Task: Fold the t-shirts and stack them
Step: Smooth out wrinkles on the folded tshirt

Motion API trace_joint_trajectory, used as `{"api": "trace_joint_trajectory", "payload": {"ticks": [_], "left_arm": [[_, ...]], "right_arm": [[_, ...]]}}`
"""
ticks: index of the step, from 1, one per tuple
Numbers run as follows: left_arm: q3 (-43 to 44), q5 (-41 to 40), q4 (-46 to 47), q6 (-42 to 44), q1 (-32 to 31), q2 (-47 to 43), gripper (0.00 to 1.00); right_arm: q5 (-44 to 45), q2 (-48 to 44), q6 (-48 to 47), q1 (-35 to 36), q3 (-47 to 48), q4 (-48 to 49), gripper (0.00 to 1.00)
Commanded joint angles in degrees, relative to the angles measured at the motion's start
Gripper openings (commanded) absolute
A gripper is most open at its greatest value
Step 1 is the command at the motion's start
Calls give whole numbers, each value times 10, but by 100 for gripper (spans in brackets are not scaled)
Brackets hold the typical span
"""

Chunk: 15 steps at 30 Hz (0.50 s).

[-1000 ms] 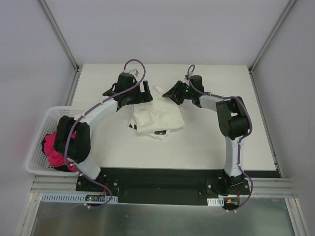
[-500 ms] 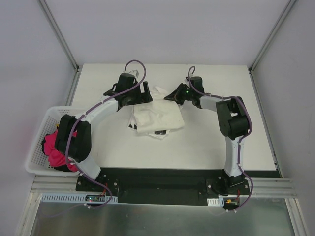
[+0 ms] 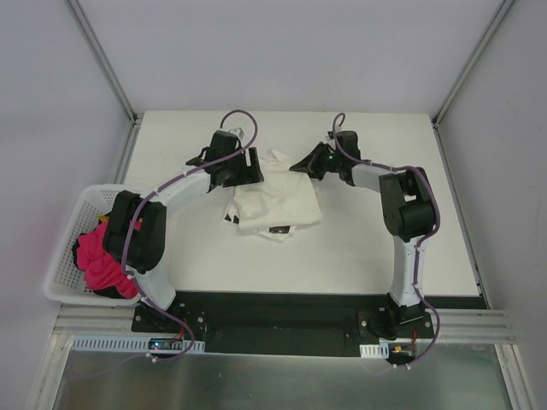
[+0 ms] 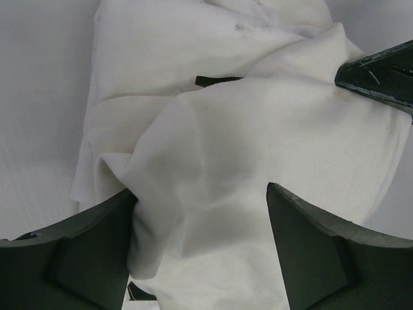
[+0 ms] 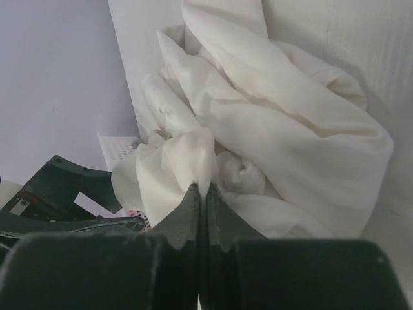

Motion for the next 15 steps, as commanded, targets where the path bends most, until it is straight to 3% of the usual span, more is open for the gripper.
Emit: {"api": "trace_joint_trajectory", "payload": {"ticks": [1,10,12,13,14,15], "left_arm": [[17,9,6,5,2,1,75],[18,14,10,6,2,16,74],[19,18,11,5,2,22,74],[20,19,12,5,2,24,74],[21,22,12,5,3,26,74],[22,26,13,5,3,26,74]], "right_arm": [[-5,-39,-12,-22,7,9,1],[1,-39,-8,-29,-7,22,1],[-4,-34,-9,-30,-2,23,6],[-4,-32,-9,-30,1,23,12],[-5,-29,-9,-31,5,22,24],[-6,-28,-9,-31,5,22,27]]}}
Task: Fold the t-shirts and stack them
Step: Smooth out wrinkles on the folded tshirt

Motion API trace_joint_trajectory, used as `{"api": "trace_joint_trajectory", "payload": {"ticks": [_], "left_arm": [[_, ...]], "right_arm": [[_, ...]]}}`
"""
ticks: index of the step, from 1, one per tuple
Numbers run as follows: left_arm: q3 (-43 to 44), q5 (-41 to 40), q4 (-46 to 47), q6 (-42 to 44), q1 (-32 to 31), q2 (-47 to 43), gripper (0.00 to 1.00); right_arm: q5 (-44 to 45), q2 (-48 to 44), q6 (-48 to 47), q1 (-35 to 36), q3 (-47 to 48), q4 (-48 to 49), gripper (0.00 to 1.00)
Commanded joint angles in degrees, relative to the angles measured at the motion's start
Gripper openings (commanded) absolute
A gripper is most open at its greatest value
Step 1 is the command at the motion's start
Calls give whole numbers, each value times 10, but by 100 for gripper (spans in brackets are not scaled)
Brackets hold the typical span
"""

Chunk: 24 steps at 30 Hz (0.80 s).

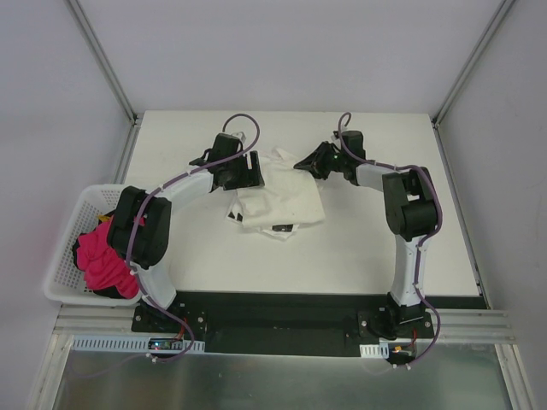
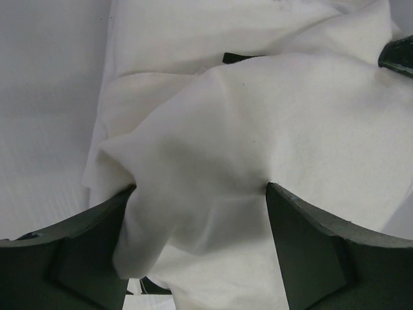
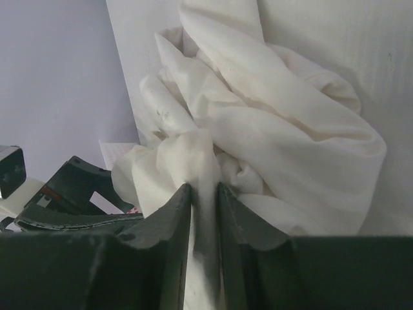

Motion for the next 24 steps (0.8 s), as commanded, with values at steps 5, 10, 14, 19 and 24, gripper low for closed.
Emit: {"api": "trace_joint_trajectory", "payload": {"ticks": [5,10,14,19,24], "left_arm": [[19,20,15,5,7,5,74],[20,29,15,4,7,11,74],[21,33,17,2,7,15,73],[21,39,22,-1,8,20,73],[20,45,25,-3,8,22,73]], "right_arm": [[-3,-28,-7,-19,26,7,33],[-1,-40,-18,-25,39,-18,33],[-1,-49,-28,-24,49,-40,31],[3,-60,-34,-19,29,-44,29],[3,-52,-31,-11,27,-41,29]]}}
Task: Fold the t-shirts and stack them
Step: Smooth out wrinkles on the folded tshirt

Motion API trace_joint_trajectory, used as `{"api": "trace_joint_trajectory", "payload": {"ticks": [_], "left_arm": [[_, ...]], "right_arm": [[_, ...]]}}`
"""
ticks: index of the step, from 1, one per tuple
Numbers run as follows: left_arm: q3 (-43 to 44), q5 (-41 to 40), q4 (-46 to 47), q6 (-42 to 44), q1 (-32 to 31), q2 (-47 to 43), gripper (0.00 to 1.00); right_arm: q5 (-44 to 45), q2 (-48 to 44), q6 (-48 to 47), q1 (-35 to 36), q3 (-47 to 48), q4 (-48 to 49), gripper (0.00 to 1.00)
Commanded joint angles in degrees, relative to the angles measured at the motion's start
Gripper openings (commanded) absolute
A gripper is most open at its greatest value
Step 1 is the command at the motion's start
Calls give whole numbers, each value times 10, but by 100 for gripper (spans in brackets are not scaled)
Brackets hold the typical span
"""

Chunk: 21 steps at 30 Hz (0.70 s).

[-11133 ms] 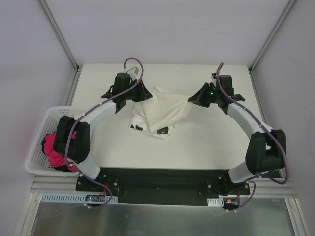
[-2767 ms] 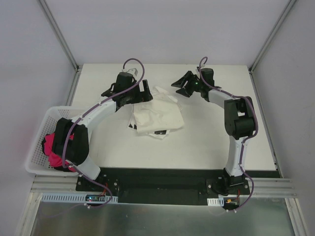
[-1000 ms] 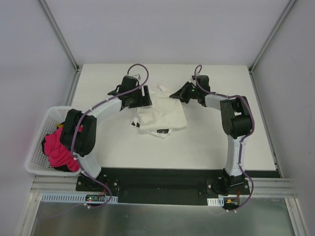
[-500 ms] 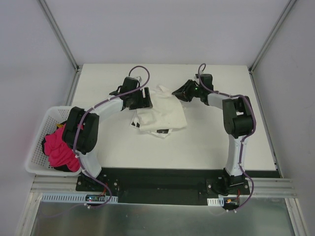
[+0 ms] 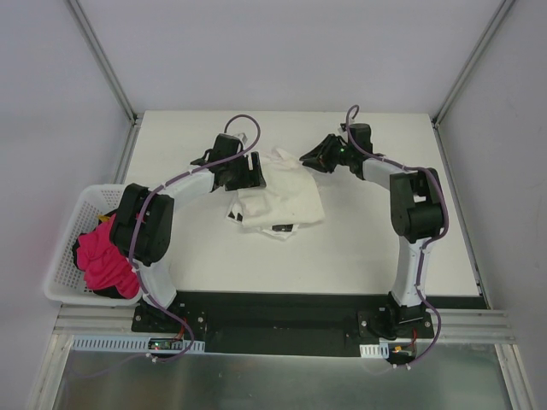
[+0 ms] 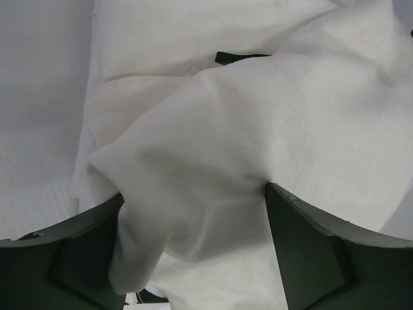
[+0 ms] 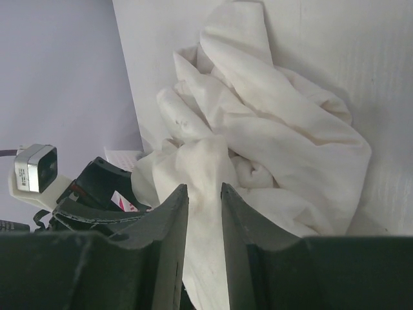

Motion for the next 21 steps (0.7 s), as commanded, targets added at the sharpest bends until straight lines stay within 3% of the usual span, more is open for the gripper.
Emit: {"api": "trace_joint_trajectory", "payload": {"ticks": [1,8,14,18,21], "left_arm": [[18,16,14,-3,3,4,73],[17,15,14,-3,5,3,73],[15,14,15,-3,6,2,73],[13,12,15,-2,7,1,73],[13,13,14,-2,7,2,73]], "right_arm": [[1,-29,-9,12,3,1,29],[2,-26,-7,13,-5,4,29],[0,-18,4,17,-6,16,17],[1,-17,9,17,-6,20,1],[2,-15,11,16,-2,20,1]]}}
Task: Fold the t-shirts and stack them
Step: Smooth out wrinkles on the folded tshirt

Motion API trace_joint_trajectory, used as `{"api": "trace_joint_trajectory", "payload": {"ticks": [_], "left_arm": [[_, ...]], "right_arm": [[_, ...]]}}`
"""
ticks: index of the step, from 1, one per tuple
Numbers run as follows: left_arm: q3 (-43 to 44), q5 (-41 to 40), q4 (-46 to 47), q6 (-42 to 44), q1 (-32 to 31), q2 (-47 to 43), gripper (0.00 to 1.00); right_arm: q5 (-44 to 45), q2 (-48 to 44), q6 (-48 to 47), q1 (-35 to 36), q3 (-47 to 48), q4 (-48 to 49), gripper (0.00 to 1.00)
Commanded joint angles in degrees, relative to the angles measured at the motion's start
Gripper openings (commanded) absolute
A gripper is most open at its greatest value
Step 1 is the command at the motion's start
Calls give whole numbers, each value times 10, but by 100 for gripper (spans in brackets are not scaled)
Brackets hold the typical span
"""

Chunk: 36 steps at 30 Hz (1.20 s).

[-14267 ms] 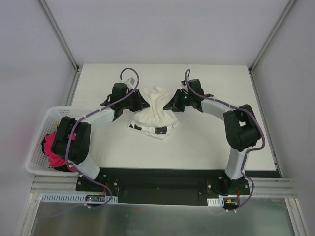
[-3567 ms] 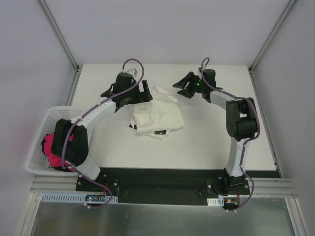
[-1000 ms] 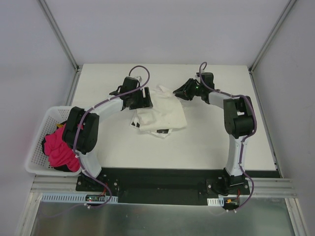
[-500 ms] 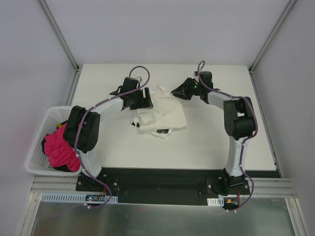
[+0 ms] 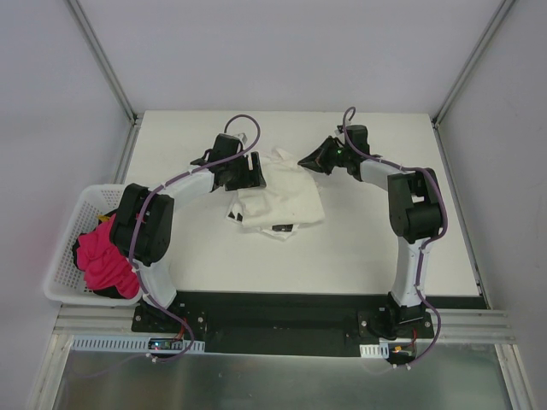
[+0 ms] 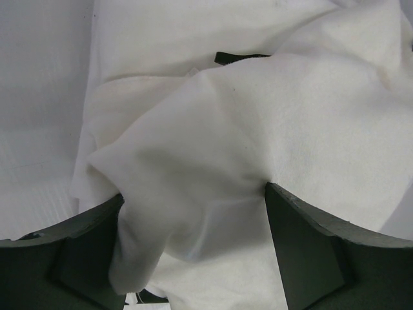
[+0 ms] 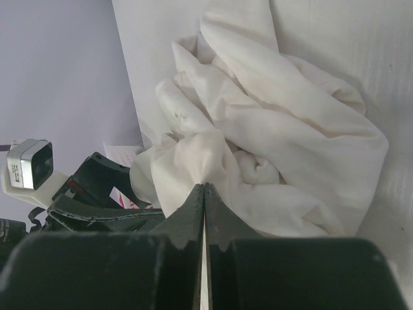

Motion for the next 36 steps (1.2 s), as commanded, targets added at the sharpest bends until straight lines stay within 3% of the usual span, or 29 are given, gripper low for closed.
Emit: {"api": "trace_joint_trajectory", "payload": {"ticks": [1,36], "left_arm": [[14,12,13,-2,7,1,73],[15,22,14,-2,8,5,74]], "right_arm": [[1,-15,5,3,5,18,1],[23,-53,-2,-37,-44,25,1]]}}
